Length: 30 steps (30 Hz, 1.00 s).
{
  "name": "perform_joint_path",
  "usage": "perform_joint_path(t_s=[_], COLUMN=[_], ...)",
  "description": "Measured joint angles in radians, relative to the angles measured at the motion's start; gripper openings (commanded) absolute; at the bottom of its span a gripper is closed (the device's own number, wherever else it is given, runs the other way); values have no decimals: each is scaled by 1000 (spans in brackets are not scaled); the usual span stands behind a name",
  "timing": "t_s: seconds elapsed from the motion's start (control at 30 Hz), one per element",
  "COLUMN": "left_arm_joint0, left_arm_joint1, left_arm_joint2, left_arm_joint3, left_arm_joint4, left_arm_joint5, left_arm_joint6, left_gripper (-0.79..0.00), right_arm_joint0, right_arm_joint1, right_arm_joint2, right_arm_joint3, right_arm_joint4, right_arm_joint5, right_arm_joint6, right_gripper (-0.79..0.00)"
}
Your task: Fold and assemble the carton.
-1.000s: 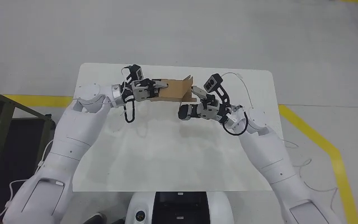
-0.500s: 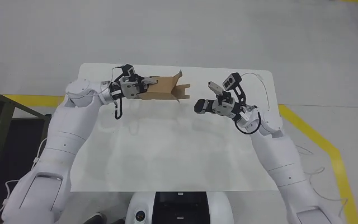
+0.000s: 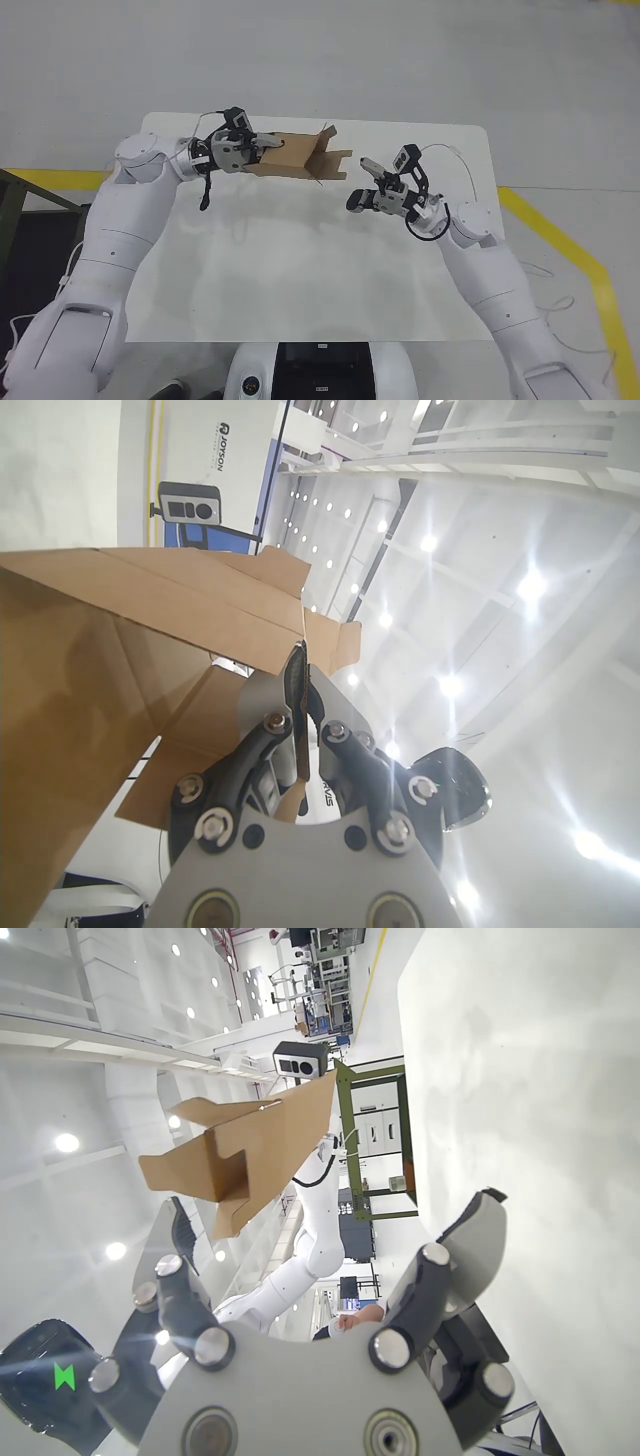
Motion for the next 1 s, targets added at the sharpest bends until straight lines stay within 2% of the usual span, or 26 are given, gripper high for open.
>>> perform_joint_path(t_s=[0.27, 0.67, 1.0], left_arm_joint0=[-22, -94, -117], left_arm_joint1=[-17, -52, -66], left_arm_joint2=[52, 131, 153], left_arm_joint3=[-9, 121, 157], left_arm_joint4=[-28, -65, -69], left_arm_joint5=[17, -15, -14], left_arm_joint6=[-17, -84, -104], left_gripper=[-785, -785, -785], right_arm_joint0=[2, -55, -45], right_arm_joint1=[-8, 4, 2], right_arm_joint2=[-35, -6, -21], right_arm_joint3=[8, -91, -97], right_arm_joint4=[-6, -2, -2], right_arm_joint5=[-16, -8, 4], right_arm_joint6=[22, 40, 36], right_gripper=[0, 0, 0])
